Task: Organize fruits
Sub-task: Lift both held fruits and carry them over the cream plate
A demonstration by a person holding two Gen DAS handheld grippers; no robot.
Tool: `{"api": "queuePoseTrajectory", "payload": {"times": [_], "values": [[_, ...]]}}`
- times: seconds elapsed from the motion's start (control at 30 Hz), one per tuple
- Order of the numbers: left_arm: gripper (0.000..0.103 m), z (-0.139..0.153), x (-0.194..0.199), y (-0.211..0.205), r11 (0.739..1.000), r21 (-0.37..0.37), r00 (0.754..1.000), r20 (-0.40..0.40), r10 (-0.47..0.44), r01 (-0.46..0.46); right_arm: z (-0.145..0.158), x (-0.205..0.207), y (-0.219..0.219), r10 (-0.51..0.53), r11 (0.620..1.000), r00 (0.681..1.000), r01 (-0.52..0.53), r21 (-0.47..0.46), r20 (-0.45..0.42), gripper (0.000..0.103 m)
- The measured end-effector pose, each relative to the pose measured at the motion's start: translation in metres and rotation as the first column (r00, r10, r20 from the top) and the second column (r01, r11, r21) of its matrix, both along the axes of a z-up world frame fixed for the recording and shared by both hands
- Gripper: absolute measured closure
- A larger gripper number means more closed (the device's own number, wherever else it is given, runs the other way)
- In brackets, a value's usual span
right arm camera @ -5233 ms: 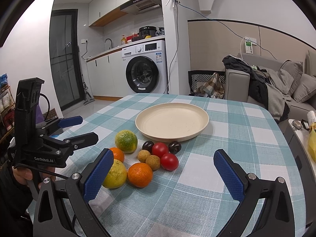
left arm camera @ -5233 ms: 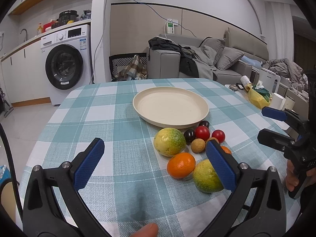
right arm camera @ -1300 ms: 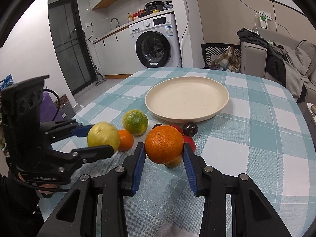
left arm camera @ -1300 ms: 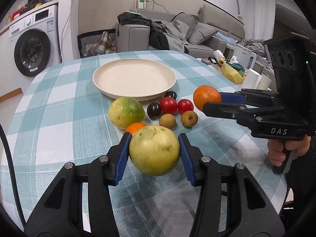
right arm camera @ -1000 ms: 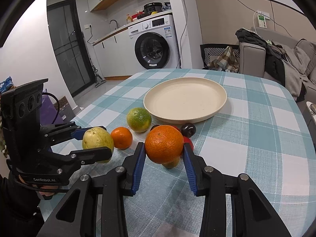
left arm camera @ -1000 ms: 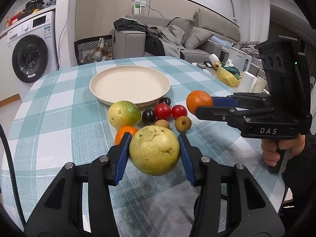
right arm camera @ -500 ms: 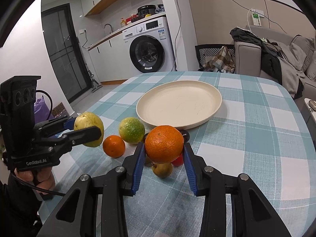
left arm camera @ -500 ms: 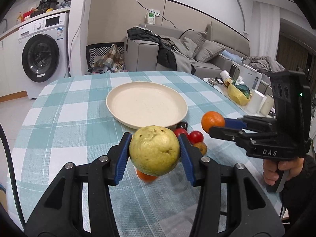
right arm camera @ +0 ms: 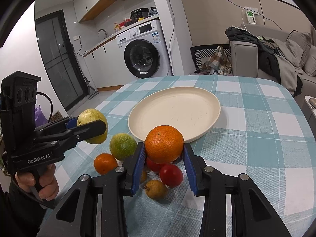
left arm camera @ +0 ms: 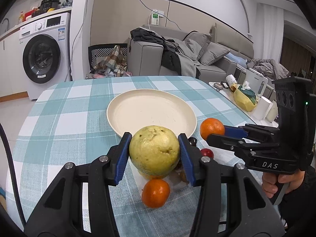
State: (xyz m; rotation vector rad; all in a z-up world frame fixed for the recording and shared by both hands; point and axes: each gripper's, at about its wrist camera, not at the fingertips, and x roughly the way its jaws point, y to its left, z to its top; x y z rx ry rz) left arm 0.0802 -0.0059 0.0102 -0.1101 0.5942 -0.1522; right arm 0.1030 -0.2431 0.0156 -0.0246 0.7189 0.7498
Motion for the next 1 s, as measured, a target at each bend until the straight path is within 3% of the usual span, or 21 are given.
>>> {"api": "queuePoseTrajectory", "payload": {"times": [0.57,1.0], "values": [[0.058,-0.012,0.050,-0.007,0.999,0.020,0.999,-0.024,0.030,-0.030,0.002,0.036,0.016,0.013,1.000,1.000,-0.013,-0.002,-0.008,0.063],[0.058,-0.027,0.064,0.002,0.998,0.000,0.996,-0.052,0.066,-0.066,-0.010,0.050,0.020,0.001,1.000,0.999,0.000,0.003,-0.034,0.063]]}}
